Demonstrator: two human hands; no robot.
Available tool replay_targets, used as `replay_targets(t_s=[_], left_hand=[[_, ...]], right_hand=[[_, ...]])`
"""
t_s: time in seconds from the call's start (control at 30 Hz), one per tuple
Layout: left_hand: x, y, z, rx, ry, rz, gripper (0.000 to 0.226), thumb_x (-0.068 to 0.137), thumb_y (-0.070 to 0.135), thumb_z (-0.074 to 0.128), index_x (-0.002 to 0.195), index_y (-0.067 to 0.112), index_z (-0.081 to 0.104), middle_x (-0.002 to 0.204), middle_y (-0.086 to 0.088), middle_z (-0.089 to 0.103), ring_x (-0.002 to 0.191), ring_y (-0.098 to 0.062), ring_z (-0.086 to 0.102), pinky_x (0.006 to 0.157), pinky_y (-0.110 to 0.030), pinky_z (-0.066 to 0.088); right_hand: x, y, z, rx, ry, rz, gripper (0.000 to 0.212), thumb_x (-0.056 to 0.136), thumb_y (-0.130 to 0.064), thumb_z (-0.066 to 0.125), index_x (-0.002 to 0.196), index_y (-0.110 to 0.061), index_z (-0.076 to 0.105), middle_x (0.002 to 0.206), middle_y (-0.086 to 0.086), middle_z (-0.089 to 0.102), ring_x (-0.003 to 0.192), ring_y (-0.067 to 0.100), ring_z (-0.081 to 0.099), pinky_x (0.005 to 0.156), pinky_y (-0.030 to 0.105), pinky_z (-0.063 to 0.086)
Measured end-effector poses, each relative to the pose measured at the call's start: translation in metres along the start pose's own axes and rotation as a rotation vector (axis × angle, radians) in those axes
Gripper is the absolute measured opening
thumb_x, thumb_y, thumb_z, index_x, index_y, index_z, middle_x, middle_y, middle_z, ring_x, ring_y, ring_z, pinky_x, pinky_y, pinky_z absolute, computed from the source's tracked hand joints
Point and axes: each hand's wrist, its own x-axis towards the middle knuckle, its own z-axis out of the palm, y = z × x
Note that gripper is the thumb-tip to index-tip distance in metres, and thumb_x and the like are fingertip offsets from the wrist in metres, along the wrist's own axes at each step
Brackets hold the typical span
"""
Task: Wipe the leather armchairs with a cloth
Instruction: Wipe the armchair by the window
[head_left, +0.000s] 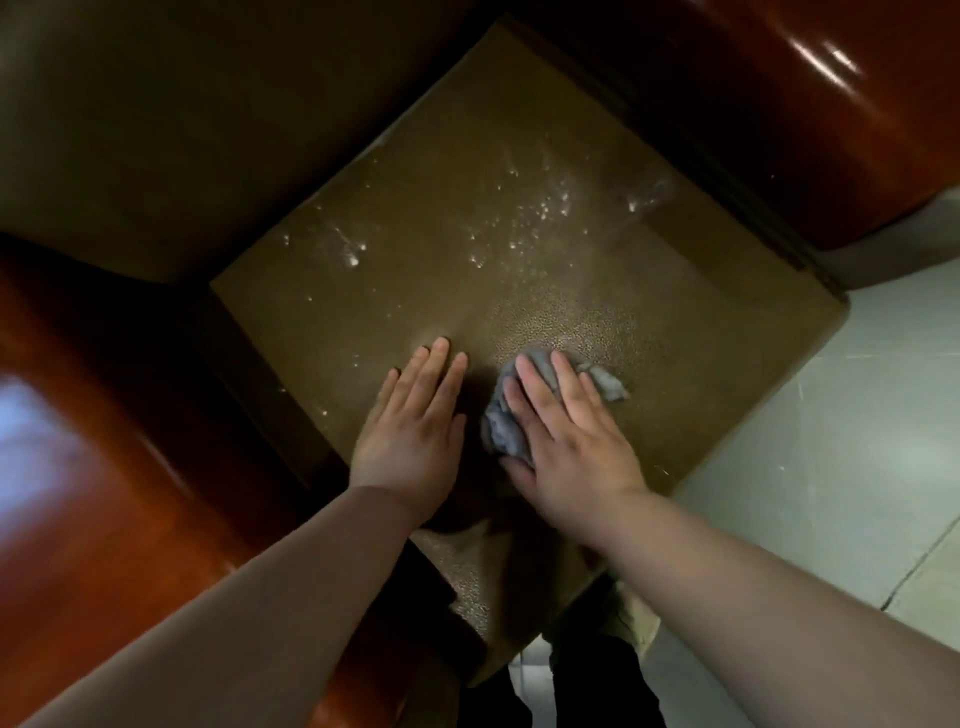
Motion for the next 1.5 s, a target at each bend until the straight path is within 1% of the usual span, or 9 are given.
replay_targets(t_s=[0.1, 0.27, 0.5, 0.7, 0.9, 0.97, 1.13, 1.37, 1.5], left_hand=[[0.005, -0.008, -0.014, 0.026, -0.062, 0.045, 0.062, 0.110, 0.046, 0.026, 0.169, 0.035, 0.010, 0.177, 0.012, -0.002, 0.160, -0.009, -0.015, 0.128, -0.032, -0.014], [0.018, 0.006, -0.016, -0.146, 0.249, -0.108, 0.053, 0.107, 0.038, 0.042, 0.158, 0.022, 0.043, 0.165, -0.003, 0.035, 0.154, -0.025, 0.030, 0.128, -0.046, 0.028], [0.076, 0.062, 0.009, -0.303, 0.364, -0.451, 0.067, 0.104, 0.046, 0.034, 0.163, 0.016, 0.027, 0.175, -0.004, 0.014, 0.162, -0.020, 0.008, 0.133, -0.042, 0.008], [0.083, 0.071, 0.021, -0.062, 0.315, -0.477, 0.075, 0.102, 0.049, 0.032, 0.167, 0.013, 0.020, 0.176, -0.006, 0.013, 0.164, -0.022, 0.003, 0.133, -0.044, 0.002], [0.083, 0.071, 0.003, -0.109, 0.262, -0.488, 0.075, 0.100, 0.049, 0.037, 0.165, 0.014, 0.027, 0.174, -0.006, 0.019, 0.162, -0.026, 0.011, 0.133, -0.047, 0.010], [0.089, 0.064, -0.006, -0.156, 0.302, -0.496, 0.071, 0.099, 0.048, 0.039, 0.161, 0.013, 0.035, 0.170, -0.006, 0.028, 0.159, -0.028, 0.021, 0.131, -0.050, 0.018], [0.120, 0.048, -0.005, -0.106, 0.344, -0.557, 0.078, 0.100, 0.052, 0.036, 0.166, 0.013, 0.021, 0.175, -0.005, 0.015, 0.162, -0.023, 0.010, 0.133, -0.047, 0.009], [0.121, 0.041, -0.015, -0.156, 0.306, -0.528, 0.080, 0.097, 0.051, 0.040, 0.166, 0.013, 0.027, 0.174, -0.005, 0.022, 0.161, -0.022, 0.014, 0.133, -0.043, 0.009], [0.144, 0.016, -0.037, -0.214, 0.440, -0.524, 0.070, 0.095, 0.052, 0.044, 0.155, 0.017, 0.043, 0.160, -0.005, 0.040, 0.150, -0.024, 0.030, 0.128, -0.043, 0.023]], right_hand=[[0.036, 0.054, -0.023, -0.079, -0.073, 0.086, 0.079, 0.103, -0.061, 0.012, 0.166, -0.018, -0.005, 0.170, 0.001, -0.027, 0.155, 0.031, -0.027, 0.126, 0.045, -0.012], [0.091, 0.108, -0.056, 0.211, 0.064, 0.799, 0.077, 0.106, -0.052, 0.015, 0.165, -0.004, 0.002, 0.173, 0.016, -0.007, 0.158, 0.043, -0.007, 0.129, 0.055, 0.003], [0.059, 0.076, -0.017, 0.018, 0.108, 0.153, 0.078, 0.104, -0.054, 0.020, 0.163, -0.008, 0.000, 0.174, 0.012, -0.005, 0.159, 0.035, -0.013, 0.129, 0.052, 0.007], [0.129, 0.176, -0.048, 0.179, 0.167, 0.643, 0.081, 0.102, -0.055, 0.004, 0.162, -0.002, -0.001, 0.172, 0.020, 0.003, 0.158, 0.041, 0.005, 0.129, 0.054, 0.012], [0.099, 0.134, -0.042, -0.051, 0.121, -0.089, 0.074, 0.107, -0.049, 0.021, 0.162, -0.001, 0.013, 0.172, 0.019, 0.002, 0.159, 0.036, -0.008, 0.130, 0.051, 0.008], [0.101, 0.167, -0.050, -0.058, 0.128, -0.058, 0.074, 0.107, -0.050, 0.022, 0.162, 0.000, 0.019, 0.172, 0.019, 0.010, 0.159, 0.034, -0.004, 0.130, 0.045, 0.004], [0.152, 0.191, -0.063, 0.213, 0.073, 0.533, 0.080, 0.102, -0.059, 0.015, 0.164, -0.014, -0.008, 0.173, 0.005, -0.011, 0.159, 0.031, -0.006, 0.127, 0.045, -0.001], [0.109, 0.119, -0.047, 0.019, 0.091, -0.128, 0.073, 0.102, -0.050, 0.033, 0.164, -0.012, 0.022, 0.174, 0.006, 0.007, 0.161, 0.028, -0.005, 0.130, 0.046, 0.003], [0.151, 0.176, -0.069, 0.027, 0.087, 0.268, 0.071, 0.106, -0.051, 0.025, 0.165, -0.013, 0.017, 0.174, 0.007, 0.009, 0.160, 0.031, 0.004, 0.128, 0.046, 0.009]])
